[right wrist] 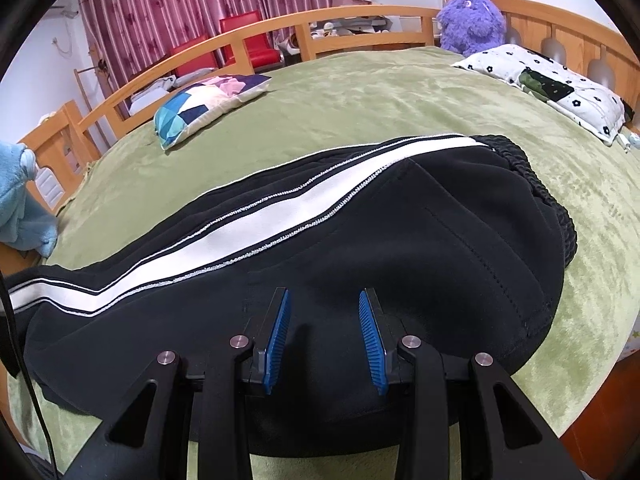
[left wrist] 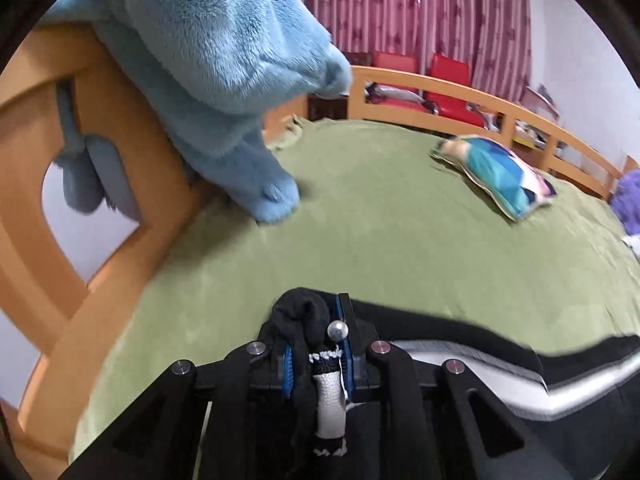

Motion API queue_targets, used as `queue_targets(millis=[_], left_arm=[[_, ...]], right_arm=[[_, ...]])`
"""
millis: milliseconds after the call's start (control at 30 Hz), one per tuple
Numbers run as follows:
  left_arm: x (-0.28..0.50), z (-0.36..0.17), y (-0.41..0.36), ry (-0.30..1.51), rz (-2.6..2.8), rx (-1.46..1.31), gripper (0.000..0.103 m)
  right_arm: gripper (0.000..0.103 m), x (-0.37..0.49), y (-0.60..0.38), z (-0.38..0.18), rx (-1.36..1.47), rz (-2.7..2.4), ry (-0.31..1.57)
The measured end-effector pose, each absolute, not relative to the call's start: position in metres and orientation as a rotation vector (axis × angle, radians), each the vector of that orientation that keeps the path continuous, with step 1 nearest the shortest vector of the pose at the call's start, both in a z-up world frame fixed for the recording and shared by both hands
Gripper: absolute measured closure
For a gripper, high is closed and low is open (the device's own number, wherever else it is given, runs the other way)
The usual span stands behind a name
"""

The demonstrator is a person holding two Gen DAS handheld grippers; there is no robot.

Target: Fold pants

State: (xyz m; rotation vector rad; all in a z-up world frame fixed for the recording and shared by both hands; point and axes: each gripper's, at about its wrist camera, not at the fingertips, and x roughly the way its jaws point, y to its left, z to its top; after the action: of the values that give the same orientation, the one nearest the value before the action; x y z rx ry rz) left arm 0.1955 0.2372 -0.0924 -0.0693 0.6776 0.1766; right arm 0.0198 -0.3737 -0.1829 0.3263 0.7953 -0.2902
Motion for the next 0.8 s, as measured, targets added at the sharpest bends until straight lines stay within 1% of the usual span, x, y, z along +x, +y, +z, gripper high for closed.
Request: queue_targets(millis=[67, 133, 167, 200, 233, 300, 400, 433, 467, 533, 567, 800], left_arm=[[0.213, -0.092, 0.242, 0.667, 0.203, -0.065, 0.081], [0.227, -0.092, 0.242, 0.663, 0.269, -0.049, 0.07], [0.23, -0.09, 0.24, 0.663, 0.311, -0.034, 0.069], [0.23, -0.087, 0.238, 0.651, 0.351, -0.013, 0.061], [0.229, -0.085, 0.237, 0.641, 0.356, -0.008, 0.05], [0.221, -0.078, 0.233, 0.62, 0.36, -0.006, 0.041], [0.205, -0.073, 0.224, 0.636, 0.337, -0.014, 0.04], [0.199, -0.072, 0.219, 0.645, 0.32, -0.021, 0.04], [0.19, -0.072, 0.211, 0.661, 0.293, -0.029, 0.04], [0.175, -0.074, 0.198, 0.68, 0.26, -0.043, 0.038], [0.168, -0.076, 0.189, 0.693, 0.242, -0.052, 0.038], [0.108, -0.091, 0.118, 0.731, 0.117, -0.072, 0.037]], right_arm=[[0.067, 0.022, -0.374, -0.184, 0.32, -0.301, 0.8], [0.067, 0.025, -0.373, -0.185, 0.318, -0.309, 0.805], [0.067, 0.026, -0.373, -0.186, 0.317, -0.312, 0.807], [0.067, 0.026, -0.374, -0.186, 0.317, -0.312, 0.808], [0.067, 0.026, -0.374, -0.186, 0.317, -0.312, 0.806], [0.067, 0.026, -0.374, -0.184, 0.312, -0.31, 0.803], [0.066, 0.019, -0.379, -0.175, 0.3, -0.319, 0.779], [0.059, 0.015, -0.382, -0.17, 0.298, -0.326, 0.77], [0.054, 0.011, -0.386, -0.165, 0.291, -0.338, 0.768], [0.037, 0.0, -0.401, -0.156, 0.284, -0.377, 0.748], [0.035, -0.004, -0.409, -0.153, 0.293, -0.401, 0.745], [0.035, -0.028, -0.491, -0.176, 0.556, -0.412, 0.821]])
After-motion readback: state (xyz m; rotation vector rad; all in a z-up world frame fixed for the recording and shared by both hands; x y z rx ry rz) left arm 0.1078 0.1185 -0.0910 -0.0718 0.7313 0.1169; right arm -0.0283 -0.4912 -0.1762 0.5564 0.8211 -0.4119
